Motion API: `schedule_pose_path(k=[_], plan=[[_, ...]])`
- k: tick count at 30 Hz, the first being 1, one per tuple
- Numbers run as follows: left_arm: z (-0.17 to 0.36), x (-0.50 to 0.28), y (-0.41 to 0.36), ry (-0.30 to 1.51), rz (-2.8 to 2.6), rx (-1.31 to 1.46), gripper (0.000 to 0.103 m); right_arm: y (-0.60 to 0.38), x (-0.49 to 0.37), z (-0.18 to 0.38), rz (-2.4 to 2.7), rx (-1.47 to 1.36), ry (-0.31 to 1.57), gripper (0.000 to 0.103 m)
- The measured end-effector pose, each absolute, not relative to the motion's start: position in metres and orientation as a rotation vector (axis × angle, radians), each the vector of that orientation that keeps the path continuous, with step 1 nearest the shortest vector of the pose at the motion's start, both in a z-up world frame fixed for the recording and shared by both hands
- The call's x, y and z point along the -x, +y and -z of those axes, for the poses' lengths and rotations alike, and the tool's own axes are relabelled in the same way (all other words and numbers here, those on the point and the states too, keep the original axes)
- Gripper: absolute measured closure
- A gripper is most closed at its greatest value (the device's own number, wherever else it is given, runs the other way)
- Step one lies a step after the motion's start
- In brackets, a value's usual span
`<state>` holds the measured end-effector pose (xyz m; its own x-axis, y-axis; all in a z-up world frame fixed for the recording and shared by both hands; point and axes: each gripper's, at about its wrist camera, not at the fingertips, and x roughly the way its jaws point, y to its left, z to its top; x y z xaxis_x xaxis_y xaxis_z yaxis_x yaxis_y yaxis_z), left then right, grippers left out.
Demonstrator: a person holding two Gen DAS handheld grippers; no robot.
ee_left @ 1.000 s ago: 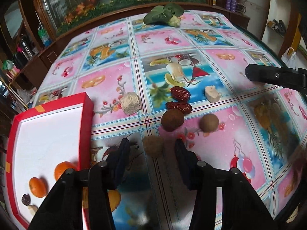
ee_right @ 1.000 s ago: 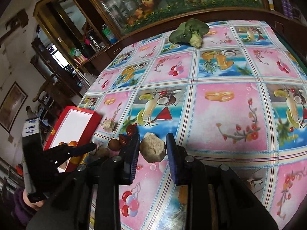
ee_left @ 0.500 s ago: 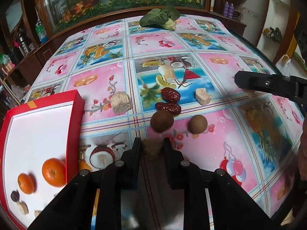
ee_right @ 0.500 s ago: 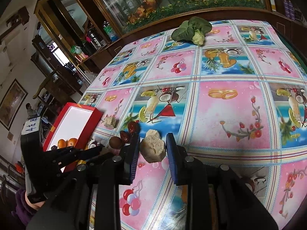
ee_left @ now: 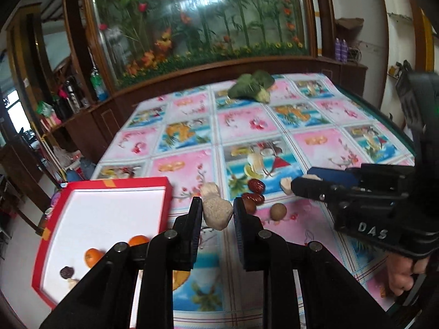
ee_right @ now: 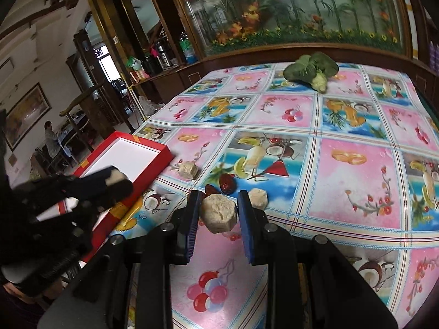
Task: Organize fruits
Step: 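Grasp another beige cake with the left gripper while the right gripper holds its cake, then carry both beige cakes over the white tray and open both grippers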
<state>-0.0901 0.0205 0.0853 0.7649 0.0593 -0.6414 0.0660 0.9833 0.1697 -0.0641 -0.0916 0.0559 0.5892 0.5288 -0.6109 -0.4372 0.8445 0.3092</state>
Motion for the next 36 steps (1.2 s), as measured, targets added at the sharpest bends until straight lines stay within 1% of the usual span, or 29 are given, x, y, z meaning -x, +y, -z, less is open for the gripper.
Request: schedule_pose_path(k=[15, 25, 36], plan=[[-0.095, 0.110, 0.042, 0.651, -0.073, -0.159, 0.081, -0.086, 0.063, -0.049, -0.479, -0.077, 0.720, 0.073], [-0.096, 0.118, 0.063, 0.632, -0.115, -0.140, 0.081, -0.080, 0.063, -0.052, -0.476, -0.092, 0.692, 0.073], [-0.090, 0.119, 0.091, 0.640, -0.144, -0.101, 0.081, -0.044, 0.060, -0.051, -0.528, -0.122, 0.708, 0.073]])
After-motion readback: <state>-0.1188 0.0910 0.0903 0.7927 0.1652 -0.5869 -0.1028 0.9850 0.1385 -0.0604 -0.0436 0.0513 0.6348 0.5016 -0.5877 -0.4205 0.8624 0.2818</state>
